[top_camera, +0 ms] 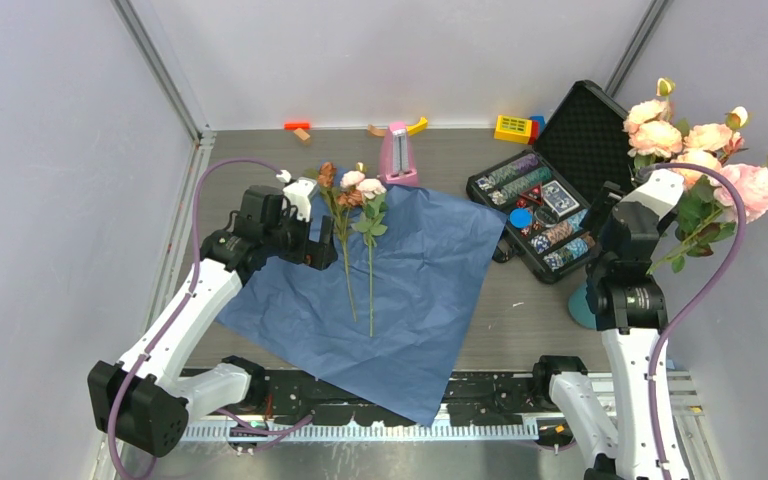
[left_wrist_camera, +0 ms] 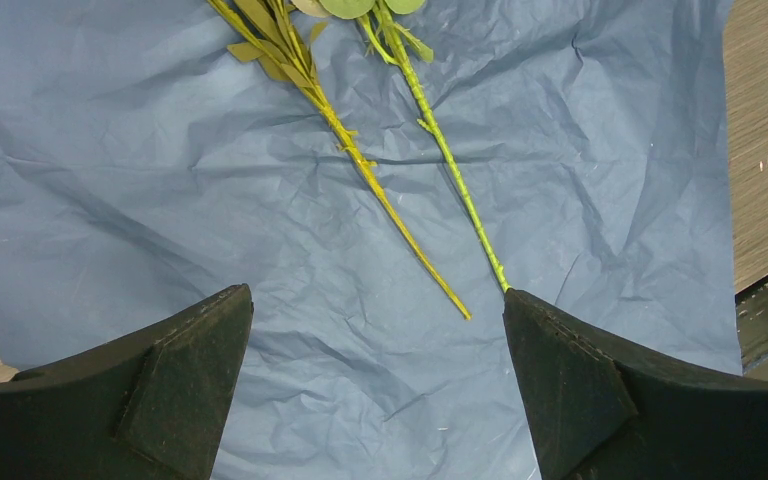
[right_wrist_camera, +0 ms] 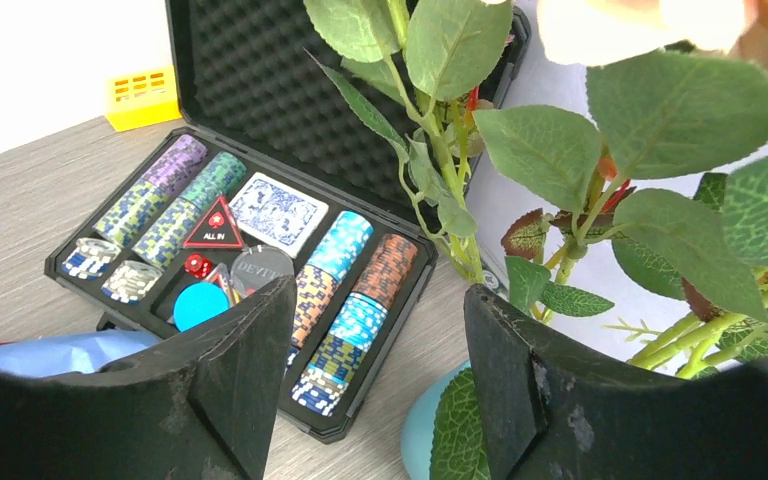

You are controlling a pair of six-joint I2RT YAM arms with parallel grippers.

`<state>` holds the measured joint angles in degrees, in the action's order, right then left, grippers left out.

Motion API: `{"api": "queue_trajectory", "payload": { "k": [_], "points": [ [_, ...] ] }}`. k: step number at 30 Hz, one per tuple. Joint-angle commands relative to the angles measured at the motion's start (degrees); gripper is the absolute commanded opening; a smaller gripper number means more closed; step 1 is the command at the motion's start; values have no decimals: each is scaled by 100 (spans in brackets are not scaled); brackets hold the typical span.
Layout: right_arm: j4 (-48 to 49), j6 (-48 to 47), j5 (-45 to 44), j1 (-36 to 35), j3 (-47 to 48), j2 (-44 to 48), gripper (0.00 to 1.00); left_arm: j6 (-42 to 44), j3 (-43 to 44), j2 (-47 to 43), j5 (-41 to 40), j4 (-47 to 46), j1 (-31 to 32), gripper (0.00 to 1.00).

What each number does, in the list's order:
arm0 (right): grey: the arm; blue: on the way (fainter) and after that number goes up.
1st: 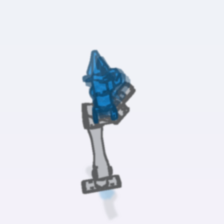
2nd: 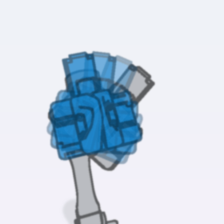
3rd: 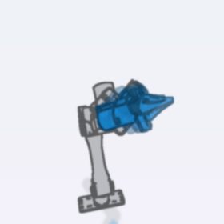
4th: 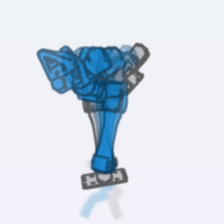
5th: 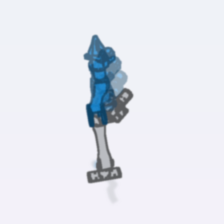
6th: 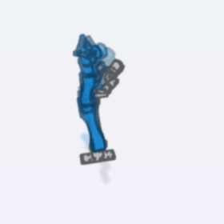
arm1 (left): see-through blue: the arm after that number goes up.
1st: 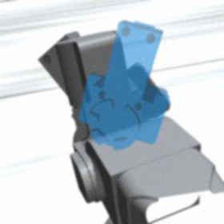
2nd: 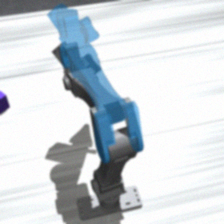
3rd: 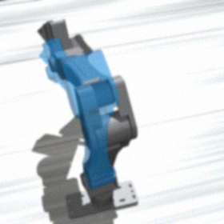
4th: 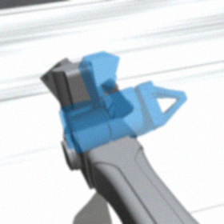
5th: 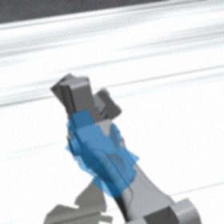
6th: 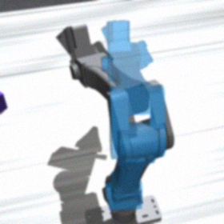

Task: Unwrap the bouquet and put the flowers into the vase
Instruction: Insert the fake flower into the vase.

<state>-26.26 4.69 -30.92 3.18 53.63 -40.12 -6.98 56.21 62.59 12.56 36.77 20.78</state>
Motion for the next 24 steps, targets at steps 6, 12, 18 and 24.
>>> {"api": "queue_trajectory", "payload": {
  "k": [6,12,18,24],
  "points": [
    [-426,-13,771,-19,647,-69,69,83,3,-84,20,-74,23,100],
    [-745,-90,1126,-19,1029,-134,71,83,4,-89,6,-69,23,100],
    [-1076,-87,1394,-19,1449,-270,72,83,-2,-75,1,-74,23,100],
    [-1401,47,2310,-19,2213,-496,77,57,24,-84,33,-82,23,100]
  ]
}}
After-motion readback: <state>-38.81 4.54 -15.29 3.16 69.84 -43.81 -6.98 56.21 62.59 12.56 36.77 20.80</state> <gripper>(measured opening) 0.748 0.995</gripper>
